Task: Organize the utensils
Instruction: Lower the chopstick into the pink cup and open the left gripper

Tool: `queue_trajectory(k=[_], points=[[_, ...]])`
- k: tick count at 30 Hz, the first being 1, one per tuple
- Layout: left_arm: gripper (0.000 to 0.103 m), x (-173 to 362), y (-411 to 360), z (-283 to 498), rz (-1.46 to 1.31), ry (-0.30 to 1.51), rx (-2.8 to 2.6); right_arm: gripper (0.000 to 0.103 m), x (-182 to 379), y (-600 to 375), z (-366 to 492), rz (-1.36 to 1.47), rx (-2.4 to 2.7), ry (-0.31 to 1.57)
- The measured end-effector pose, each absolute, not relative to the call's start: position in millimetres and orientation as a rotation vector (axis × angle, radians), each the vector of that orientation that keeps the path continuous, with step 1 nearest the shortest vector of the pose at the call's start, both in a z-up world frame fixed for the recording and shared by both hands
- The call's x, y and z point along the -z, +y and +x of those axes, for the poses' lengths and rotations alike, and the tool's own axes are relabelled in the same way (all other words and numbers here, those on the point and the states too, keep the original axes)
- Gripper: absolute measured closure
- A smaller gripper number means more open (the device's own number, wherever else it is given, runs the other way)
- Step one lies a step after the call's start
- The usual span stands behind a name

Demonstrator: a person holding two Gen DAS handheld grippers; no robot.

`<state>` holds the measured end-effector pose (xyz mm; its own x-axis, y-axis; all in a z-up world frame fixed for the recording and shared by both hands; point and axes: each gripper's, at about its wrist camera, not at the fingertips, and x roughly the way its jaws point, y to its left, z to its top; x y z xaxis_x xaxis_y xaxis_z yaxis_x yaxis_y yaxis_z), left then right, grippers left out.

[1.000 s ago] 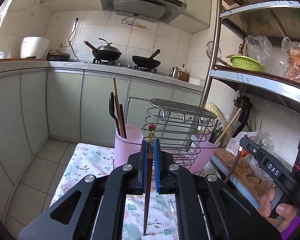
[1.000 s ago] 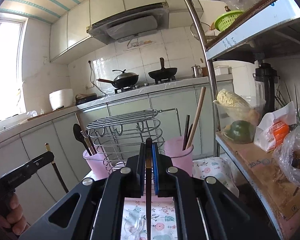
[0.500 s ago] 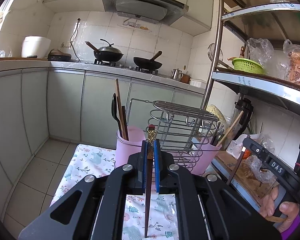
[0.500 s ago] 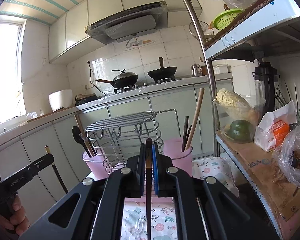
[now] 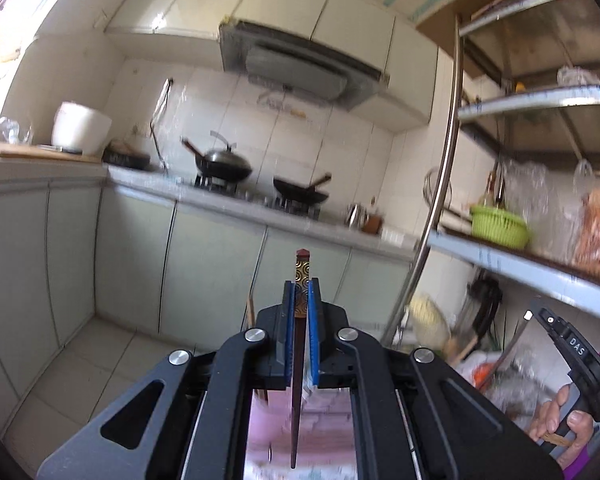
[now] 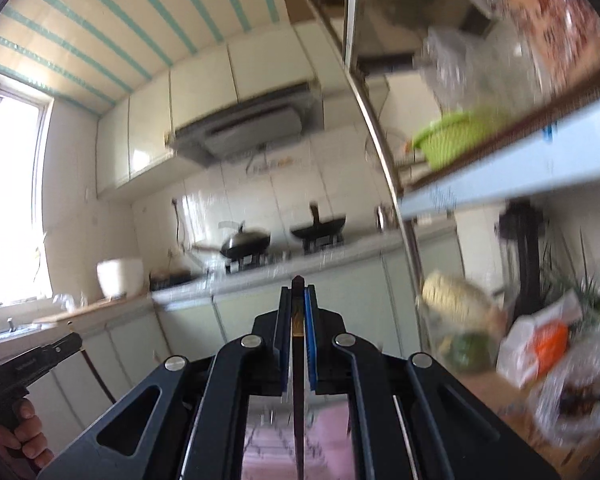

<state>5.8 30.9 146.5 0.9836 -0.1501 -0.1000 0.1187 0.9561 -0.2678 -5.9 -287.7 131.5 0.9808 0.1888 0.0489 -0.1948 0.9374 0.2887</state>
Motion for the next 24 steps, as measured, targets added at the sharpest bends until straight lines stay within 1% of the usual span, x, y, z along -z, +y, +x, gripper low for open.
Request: queue_trajectory(k=[6, 10, 17, 24], points=[[0.098, -172.6, 32.5, 21.4, -0.235, 0.024, 0.094, 0.097, -162.8, -298.9, 1.5, 0.295, -0.153, -0.157], [0.098, -173.9, 36.1, 40.3, -0.253, 0.020, 0.071, 0.097, -164.2, -300.2, 15.4, 0.280, -0.126, -0.174], [0.098, -162.6, 35.8, 71.1, -0.242, 0.053, 0.033, 0.097, -143.7, -298.0, 44.7, 0.256, -0.100, -0.107], [0.097, -134.2, 31.5, 87.4, -0.209, 0.157, 0.038, 0.097, -117.6, -301.6, 66.8, 0.268, -0.092, 0.010]])
